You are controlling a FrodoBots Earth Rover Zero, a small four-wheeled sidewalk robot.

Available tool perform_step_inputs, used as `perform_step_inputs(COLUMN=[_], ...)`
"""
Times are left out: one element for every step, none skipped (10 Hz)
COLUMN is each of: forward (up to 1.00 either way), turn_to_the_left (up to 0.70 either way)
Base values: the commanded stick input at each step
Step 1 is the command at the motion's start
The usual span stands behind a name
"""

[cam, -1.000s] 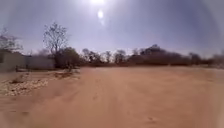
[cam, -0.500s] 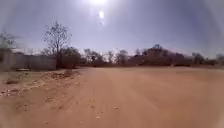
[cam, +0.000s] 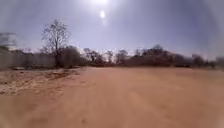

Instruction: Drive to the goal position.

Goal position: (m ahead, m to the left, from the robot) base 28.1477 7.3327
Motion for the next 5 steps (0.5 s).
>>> perform_step_inputs(forward=[0.85, 0.85, 0.85, 0.85, 0.85], turn_to_the_left=[0.0, 0.0, 0.0, 0.0, 0.0])
